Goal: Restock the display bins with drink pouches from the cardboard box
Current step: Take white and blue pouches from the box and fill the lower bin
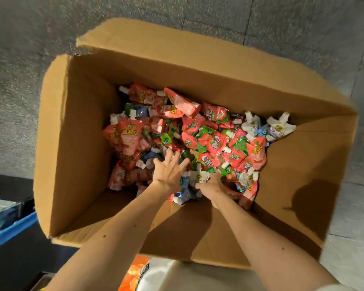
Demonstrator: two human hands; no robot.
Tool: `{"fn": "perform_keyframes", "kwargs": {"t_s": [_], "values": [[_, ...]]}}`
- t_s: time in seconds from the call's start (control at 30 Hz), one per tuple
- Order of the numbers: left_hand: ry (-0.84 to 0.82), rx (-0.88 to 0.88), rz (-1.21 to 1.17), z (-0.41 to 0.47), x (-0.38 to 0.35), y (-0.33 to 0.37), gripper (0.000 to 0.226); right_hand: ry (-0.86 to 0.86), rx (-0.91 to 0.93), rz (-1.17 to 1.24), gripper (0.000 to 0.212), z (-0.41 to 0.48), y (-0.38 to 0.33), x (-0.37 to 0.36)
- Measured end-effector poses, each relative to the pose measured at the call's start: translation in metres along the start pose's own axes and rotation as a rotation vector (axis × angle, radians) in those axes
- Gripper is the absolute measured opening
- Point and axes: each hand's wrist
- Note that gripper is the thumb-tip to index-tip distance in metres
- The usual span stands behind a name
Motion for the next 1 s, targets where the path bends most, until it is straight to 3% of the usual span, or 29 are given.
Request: {"fn": "perform_keyframes", "kwargs": {"t_s": [0.1,0.23,0.3,0.37,0.43,0.6,0.77,0.9,1.0], "values": [[0.031,-0.019,0.067,-0.001,-0.003,-0.001,0.095,0.025,-0.054,0.025,0.080,-0.004,-0.005,0.000],[0.008,-0.005,0.102,-0.005,-0.004,0.009,0.085,0.058,-0.045,0.062,0.071,-0.001,0.000,-0.002],[0.009,0.005,0.077,-0.005,-0.004,0.016,0.075,0.036,-0.009,0.082,0.053,-0.001,0.001,-0.001],[0.025,-0.025,0.065,-0.007,-0.006,0.014,0.069,0.013,0.056,0.063,0.022,-0.002,0.003,0.000],[0.042,-0.071,0.066,-0.013,-0.004,0.005,0.062,-0.013,0.103,0.081,0.008,-0.004,0.003,0.002],[0.163,-0.124,-0.136,-0.034,0.005,-0.024,0.071,-0.053,0.172,0.138,0.027,-0.015,0.001,0.005],[0.501,-0.063,-0.558,-0.056,0.014,-0.050,0.047,-0.099,0.194,0.201,0.060,-0.029,-0.006,0.008],[0.715,-0.055,-0.806,-0.081,0.038,-0.050,0.049,-0.103,0.228,0.236,0.065,-0.042,-0.015,0.016],[0.756,-0.006,-1.226,-0.099,0.063,-0.044,0.062,-0.132,0.285,0.262,0.058,-0.053,-0.020,0.026]]}}
Point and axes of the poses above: each hand's wrist, its own z-axis towards the middle knuckle, its own x-axis out of the back of the hand, y = z × x, and after that the axes turned 11 degrees about -x, right-handed
